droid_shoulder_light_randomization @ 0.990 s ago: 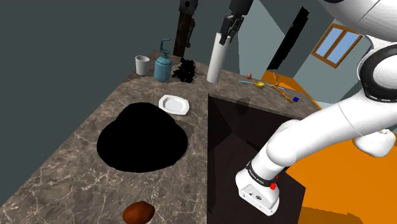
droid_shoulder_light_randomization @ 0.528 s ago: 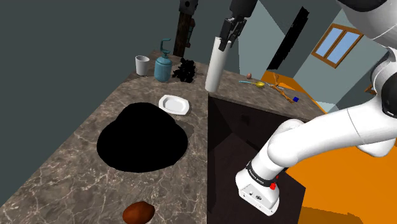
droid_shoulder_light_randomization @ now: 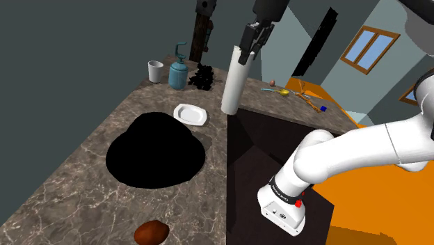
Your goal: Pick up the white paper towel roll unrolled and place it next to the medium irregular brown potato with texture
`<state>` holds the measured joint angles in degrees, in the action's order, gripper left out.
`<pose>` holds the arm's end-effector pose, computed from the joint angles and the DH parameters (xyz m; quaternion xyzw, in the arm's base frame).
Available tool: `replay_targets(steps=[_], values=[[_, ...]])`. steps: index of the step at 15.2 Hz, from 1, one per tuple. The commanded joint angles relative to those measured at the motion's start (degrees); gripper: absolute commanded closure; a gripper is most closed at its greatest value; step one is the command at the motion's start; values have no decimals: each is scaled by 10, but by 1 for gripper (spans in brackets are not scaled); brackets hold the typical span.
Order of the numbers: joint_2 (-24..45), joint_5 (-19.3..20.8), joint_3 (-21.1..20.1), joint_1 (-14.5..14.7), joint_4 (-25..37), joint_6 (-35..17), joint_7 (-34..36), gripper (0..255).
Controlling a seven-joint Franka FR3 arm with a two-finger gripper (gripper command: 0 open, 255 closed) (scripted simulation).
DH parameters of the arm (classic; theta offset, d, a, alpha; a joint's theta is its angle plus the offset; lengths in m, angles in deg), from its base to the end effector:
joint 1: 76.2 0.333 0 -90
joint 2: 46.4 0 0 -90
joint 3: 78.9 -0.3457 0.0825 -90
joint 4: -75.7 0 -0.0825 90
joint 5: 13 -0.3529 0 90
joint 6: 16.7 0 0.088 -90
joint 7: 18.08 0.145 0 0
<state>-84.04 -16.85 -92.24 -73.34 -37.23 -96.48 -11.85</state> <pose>0.2565 0.1235 0.6806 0.9961 0.0726 0.0380 0.0317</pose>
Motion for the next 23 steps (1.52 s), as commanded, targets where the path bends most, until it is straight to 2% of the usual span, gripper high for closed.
replay_targets(steps=[1,9,17,23], values=[[-9,-14,-22,7,-4,3,28,255],[-24,-71,-114,26,18,29,136,255],[-1,-120,-219,30,80,46,253,255],[-21,-130,-224,38,28,12,252,255]])
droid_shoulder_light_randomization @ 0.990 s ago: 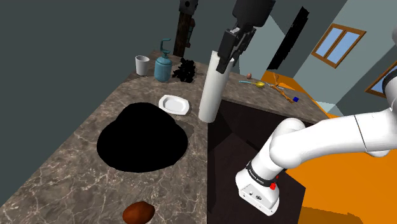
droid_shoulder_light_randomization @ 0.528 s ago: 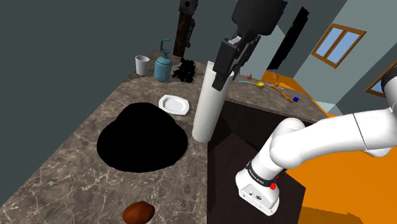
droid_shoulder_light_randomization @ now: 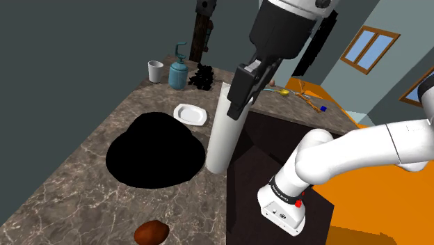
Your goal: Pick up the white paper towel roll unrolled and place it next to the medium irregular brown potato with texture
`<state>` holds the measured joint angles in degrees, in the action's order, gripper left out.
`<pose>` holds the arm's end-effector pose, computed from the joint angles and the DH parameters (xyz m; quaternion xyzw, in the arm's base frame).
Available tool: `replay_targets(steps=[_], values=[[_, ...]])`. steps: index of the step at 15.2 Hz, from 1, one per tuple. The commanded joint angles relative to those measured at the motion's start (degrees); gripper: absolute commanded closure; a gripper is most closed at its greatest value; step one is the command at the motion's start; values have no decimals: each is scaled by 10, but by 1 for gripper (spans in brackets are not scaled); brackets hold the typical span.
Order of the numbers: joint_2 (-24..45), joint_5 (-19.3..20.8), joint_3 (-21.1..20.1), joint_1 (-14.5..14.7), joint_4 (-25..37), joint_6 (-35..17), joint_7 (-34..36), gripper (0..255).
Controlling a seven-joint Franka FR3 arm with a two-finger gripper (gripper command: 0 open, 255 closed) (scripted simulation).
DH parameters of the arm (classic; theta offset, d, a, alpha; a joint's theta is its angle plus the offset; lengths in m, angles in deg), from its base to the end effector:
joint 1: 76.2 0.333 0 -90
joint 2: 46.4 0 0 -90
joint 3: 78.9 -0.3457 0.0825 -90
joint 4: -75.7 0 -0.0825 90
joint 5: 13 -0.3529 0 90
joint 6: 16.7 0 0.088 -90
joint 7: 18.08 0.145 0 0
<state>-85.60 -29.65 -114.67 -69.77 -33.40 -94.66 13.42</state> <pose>0.1333 0.3146 0.6568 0.9962 0.0721 0.0378 0.0321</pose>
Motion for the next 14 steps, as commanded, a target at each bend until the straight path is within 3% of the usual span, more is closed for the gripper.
replay_targets(steps=[1,14], values=[[-9,-4,0,4,-21,-12,-2,255],[-49,-29,-16,22,-145,-99,-10,255]])
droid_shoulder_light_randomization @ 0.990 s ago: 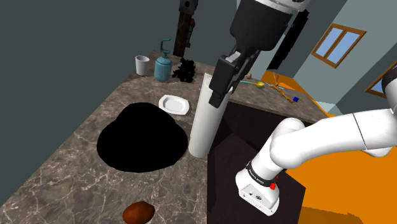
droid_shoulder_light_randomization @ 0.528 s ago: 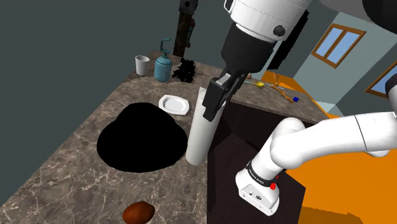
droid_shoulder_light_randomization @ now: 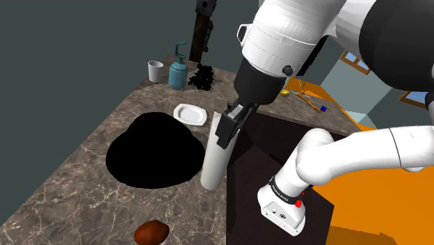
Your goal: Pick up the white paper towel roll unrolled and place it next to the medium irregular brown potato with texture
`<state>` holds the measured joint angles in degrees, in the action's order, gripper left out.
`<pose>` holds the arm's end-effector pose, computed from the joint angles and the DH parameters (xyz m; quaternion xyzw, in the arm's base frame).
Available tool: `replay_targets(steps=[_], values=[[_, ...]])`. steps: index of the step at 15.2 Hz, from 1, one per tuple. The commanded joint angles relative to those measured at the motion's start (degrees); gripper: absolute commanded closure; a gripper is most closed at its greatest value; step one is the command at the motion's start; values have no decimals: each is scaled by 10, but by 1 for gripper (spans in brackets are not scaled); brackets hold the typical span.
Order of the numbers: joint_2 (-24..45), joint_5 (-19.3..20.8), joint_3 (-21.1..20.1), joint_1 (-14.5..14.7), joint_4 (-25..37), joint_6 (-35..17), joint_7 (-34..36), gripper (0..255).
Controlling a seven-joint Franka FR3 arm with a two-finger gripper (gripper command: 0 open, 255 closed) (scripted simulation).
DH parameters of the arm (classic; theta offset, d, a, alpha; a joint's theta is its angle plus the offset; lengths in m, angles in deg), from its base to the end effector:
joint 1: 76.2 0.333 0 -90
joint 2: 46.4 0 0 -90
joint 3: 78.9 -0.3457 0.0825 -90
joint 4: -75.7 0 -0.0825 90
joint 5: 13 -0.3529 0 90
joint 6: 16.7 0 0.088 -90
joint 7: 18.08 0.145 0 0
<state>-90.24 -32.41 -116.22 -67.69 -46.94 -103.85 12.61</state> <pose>0.1285 0.3142 0.5868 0.9962 0.0720 0.0377 0.0320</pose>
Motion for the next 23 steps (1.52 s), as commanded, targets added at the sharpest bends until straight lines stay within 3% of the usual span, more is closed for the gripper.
replay_targets(steps=[1,23], values=[[-4,-3,-2,2,-18,-14,-2,255],[-21,-55,-62,22,-185,-168,-7,255]])
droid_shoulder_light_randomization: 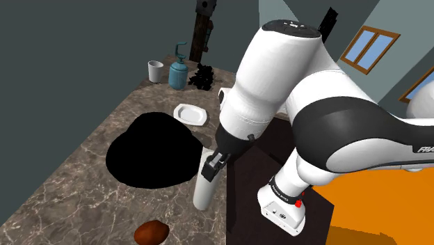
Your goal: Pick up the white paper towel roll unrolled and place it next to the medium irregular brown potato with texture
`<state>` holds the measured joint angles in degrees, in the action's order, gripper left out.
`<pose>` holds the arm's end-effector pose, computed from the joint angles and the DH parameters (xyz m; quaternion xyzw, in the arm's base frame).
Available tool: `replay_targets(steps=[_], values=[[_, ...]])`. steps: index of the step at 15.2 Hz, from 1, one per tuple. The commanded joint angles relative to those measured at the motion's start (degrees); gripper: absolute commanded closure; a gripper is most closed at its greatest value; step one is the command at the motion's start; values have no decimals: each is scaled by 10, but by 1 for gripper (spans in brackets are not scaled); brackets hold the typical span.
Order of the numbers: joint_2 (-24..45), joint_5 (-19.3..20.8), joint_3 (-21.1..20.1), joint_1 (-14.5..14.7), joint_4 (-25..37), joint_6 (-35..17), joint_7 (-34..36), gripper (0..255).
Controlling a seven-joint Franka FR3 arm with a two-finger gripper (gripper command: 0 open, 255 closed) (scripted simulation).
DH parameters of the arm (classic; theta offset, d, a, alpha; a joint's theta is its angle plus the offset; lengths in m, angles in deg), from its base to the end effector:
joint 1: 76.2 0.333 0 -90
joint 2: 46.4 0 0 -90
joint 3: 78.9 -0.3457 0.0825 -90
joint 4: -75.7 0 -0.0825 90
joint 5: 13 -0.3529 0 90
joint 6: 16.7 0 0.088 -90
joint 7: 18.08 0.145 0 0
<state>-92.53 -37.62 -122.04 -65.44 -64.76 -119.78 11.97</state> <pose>0.1281 0.3133 0.4734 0.9962 0.0721 0.0377 0.0321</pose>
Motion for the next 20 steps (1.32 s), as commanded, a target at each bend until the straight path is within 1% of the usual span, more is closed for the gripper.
replay_targets(steps=[1,8,9,17,18,20], values=[[3,-5,-8,0,-13,-16,0,255],[14,-24,-37,2,-55,-71,0,255],[18,-29,-45,2,-65,-86,1,255],[18,-29,-45,2,-65,-86,1,255],[18,-29,-45,2,-65,-86,1,0],[18,-29,-45,2,-65,-86,1,0]])
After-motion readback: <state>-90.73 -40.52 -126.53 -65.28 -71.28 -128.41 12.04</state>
